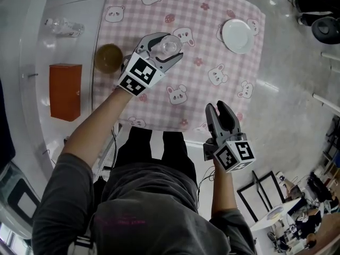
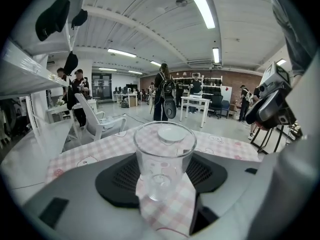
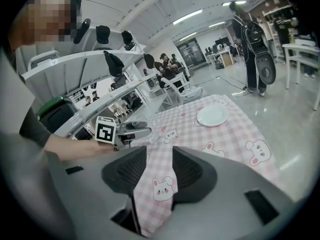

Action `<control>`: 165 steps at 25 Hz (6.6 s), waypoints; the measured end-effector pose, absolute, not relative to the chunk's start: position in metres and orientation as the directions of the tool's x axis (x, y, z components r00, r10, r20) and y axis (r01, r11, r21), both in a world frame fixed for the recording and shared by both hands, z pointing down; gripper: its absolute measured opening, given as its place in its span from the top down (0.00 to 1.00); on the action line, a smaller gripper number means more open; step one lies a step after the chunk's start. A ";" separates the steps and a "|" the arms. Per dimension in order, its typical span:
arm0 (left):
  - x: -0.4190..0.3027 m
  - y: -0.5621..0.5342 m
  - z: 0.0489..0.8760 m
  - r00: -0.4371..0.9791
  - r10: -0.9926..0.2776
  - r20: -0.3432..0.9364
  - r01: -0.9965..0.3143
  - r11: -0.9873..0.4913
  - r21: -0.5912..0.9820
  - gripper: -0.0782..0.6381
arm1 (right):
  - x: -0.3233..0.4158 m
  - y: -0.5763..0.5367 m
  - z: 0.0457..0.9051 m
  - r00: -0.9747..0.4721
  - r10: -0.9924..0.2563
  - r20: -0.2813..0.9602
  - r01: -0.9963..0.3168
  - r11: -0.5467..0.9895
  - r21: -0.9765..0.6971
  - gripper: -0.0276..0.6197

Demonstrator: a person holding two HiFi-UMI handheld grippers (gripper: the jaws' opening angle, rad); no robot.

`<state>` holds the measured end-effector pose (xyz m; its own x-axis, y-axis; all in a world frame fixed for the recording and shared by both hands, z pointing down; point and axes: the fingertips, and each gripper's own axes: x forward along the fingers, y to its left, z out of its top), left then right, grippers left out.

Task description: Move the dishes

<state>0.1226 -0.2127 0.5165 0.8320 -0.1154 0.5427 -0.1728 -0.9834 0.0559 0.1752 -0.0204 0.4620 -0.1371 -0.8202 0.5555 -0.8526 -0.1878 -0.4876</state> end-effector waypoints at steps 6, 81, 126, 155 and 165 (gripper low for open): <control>0.099 -0.204 0.506 0.830 -0.144 0.539 -0.202 -0.978 0.049 0.51 | 0.163 -0.020 0.456 -0.165 -0.822 0.546 -0.863 -0.148 -0.484 0.71; -0.098 -0.155 0.559 0.727 -0.334 0.601 -0.470 -0.879 0.080 0.51 | 0.030 -0.043 0.481 -0.394 -0.699 0.596 -0.871 0.077 -0.486 0.71; -0.100 -0.153 0.541 0.721 -0.334 0.607 -0.475 -0.876 0.083 0.46 | 0.036 -0.044 0.457 -0.380 -0.725 0.575 -0.875 0.079 -0.478 0.71; -0.087 -0.138 0.429 0.783 -0.401 0.475 -0.464 -0.885 0.017 0.48 | 0.050 -0.041 0.403 -0.355 -0.805 0.476 -0.883 0.121 -0.453 0.71; -0.082 -0.131 0.382 0.805 -0.425 0.414 -0.469 -0.883 0.005 0.53 | 0.051 -0.046 0.374 -0.339 -0.832 0.439 -0.889 0.131 -0.438 0.71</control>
<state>-0.0820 -0.1311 0.3820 0.8050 -0.4246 0.4145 -0.4686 -0.8834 0.0051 0.0509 -0.0459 0.3742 -0.3387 -0.8324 0.4387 -0.8895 0.1312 -0.4377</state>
